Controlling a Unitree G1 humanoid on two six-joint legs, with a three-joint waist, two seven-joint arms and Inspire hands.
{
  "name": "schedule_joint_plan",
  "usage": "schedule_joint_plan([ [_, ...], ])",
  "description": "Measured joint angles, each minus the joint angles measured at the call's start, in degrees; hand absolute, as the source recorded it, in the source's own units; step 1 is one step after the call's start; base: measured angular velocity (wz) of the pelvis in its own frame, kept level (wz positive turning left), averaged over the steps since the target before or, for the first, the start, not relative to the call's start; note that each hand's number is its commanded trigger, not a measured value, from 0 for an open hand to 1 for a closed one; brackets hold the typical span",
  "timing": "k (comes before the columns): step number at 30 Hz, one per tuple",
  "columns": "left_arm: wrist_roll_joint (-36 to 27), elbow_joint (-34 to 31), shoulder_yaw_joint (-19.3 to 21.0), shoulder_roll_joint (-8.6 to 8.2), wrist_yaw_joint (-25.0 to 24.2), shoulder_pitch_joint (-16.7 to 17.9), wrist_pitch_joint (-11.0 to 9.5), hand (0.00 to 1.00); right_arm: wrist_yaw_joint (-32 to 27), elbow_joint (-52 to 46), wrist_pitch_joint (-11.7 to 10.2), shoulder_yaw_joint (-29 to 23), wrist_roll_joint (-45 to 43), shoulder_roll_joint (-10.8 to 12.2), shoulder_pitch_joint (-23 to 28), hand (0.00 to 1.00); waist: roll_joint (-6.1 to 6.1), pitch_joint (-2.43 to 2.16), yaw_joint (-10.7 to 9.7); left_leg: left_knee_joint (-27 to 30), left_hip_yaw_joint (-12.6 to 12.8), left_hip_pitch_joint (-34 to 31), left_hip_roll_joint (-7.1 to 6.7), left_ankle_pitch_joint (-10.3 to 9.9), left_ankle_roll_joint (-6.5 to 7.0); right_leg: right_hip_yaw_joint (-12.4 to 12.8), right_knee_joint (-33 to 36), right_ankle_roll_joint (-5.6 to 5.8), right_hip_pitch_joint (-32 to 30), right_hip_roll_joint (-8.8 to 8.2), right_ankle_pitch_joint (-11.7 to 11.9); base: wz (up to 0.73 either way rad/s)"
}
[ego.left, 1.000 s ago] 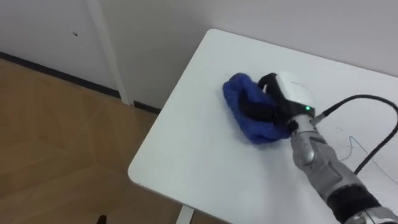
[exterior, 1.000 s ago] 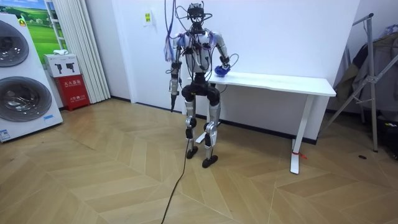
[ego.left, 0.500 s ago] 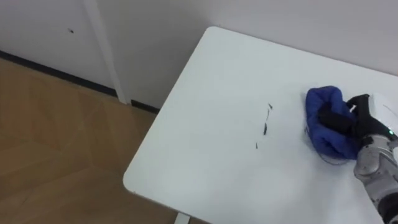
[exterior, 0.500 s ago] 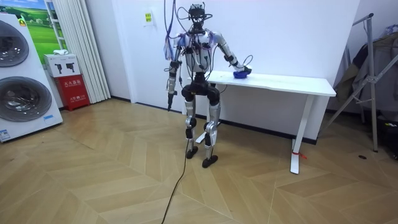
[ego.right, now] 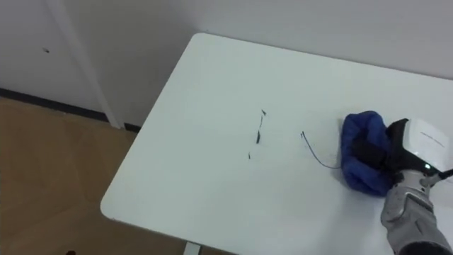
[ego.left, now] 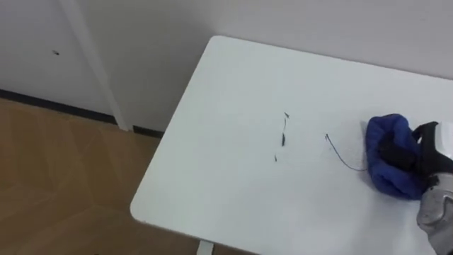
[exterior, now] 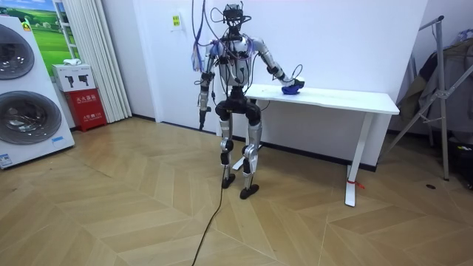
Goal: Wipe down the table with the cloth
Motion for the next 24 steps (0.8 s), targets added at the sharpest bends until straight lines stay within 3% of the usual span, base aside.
schedule_joint_plan([
  [1,0.0,0.1,-1.1,-0.23,0.4,-0.8,0.1,0.00,0.1,-3.0,2.0,1.7,-1.2,1.4,-0.1,1.00,0.02,0.00,0.1,0.0,0.0,-0.1,0.11,0.0,-0.01,0.0,0.1,-0.01,-0.2,0.09,0.0,-0.14],
  [2,-0.1,0.2,-1.9,-0.26,0.5,-1.0,0.1,0.00,0.2,-4.3,2.6,3.1,-1.3,2.3,-0.4,1.00,0.05,0.03,0.4,0.0,0.2,0.0,0.23,0.0,-0.03,0.2,0.1,-0.04,-0.2,0.17,0.0,-0.17],
  [6,0.0,1.4,-4.5,-1.28,1.0,-3.2,0.9,0.00,4.4,-10.7,6.4,13.9,-3.6,10.4,-4.6,1.00,-0.48,0.25,4.7,-0.5,1.5,0.6,0.99,0.2,-0.44,1.1,0.1,-0.56,-0.6,0.74,0.3,-0.16],
  [10,0.1,2.4,-6.3,-1.61,1.9,-5.3,1.0,0.00,9.6,-11.8,6.1,22.4,-6.2,17.7,-12.1,1.00,-1.20,0.93,10.1,-0.2,0.9,-0.5,1.52,0.3,-0.63,-0.2,-0.1,-1.11,-1.9,0.87,0.4,0.09],
  [12,0.1,2.8,-6.4,-1.60,2.1,-5.1,1.3,0.00,11.0,-11.8,5.8,23.9,-6.7,19.5,-14.7,1.00,-1.24,0.98,12.0,0.2,0.1,-1.2,1.37,0.3,-0.63,-1.7,-0.1,-1.13,-2.0,0.78,0.4,0.29],
  [17,0.5,3.7,-6.7,-1.59,2.6,-3.6,3.2,0.00,13.1,-10.2,4.8,24.7,-6.2,20.0,-15.7,1.00,-1.09,1.12,13.8,0.1,-2.2,-1.7,0.53,0.2,-0.37,-3.2,-0.2,-1.07,-1.2,0.37,0.4,0.34],
  [20,1.4,3.7,-6.5,-1.70,2.6,-2.9,4.0,0.00,12.5,-9.3,2.8,23.8,-4.4,19.2,-14.9,1.00,-1.14,1.13,12.8,0.1,-2.5,-2.0,0.11,0.0,-0.11,-4.1,-0.2,-0.68,-1.1,0.00,0.2,0.11],
  [24,1.3,3.1,-5.1,-1.70,2.7,-3.2,4.2,0.00,8.6,-8.2,-0.8,19.6,-2.6,18.6,-10.6,1.00,-0.64,1.38,10.4,0.1,-3.0,-1.3,-0.47,-0.1,0.07,-3.1,-0.2,-0.40,-0.5,-0.44,0.0,0.07],
])
